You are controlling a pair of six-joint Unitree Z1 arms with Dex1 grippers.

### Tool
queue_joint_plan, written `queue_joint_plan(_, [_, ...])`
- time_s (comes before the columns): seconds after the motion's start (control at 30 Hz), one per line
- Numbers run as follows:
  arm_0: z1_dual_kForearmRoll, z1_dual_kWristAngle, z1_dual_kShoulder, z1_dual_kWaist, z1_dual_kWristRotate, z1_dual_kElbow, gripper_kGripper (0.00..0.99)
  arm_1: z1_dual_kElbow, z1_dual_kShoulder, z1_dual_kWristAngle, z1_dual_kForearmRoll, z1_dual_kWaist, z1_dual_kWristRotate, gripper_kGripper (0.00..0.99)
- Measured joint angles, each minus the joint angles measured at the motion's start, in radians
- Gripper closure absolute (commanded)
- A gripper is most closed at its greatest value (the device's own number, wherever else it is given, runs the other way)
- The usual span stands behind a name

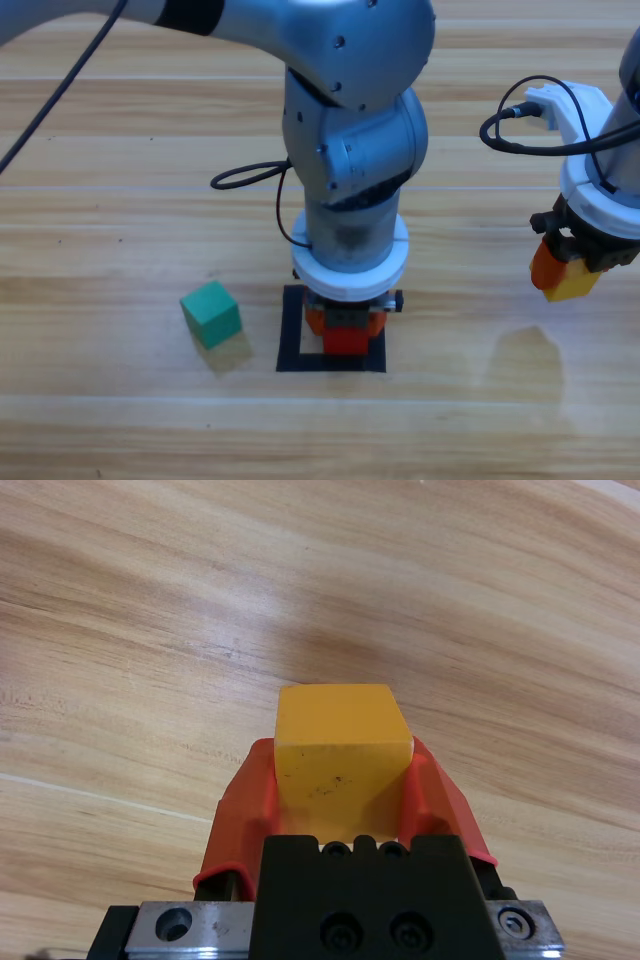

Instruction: Stack the blocks in the rectangular block: red at the bottom, yellow in the middle, green on top

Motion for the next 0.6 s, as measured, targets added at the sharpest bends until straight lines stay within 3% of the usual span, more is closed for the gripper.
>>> queue_joint_plan(0.33, [-0.005, 0.005, 0.000, 0.003, -0.053, 0.011, 0.990, -0.028, 0.000, 0.000, 0.000, 0.000, 0.075, 0.803])
queue_joint_plan(0.43, [-0.007, 0.008, 0.000, 0.005, -0.053, 0.011, 0.990, -0.029, 0.000, 0.002, 0.000, 0.000, 0.094, 0.738])
queue_joint_plan(0.6, [-0.011, 0.012, 0.000, 0.012, -0.051, 0.011, 0.990, -0.029, 0.000, 0.002, 0.000, 0.000, 0.143, 0.738])
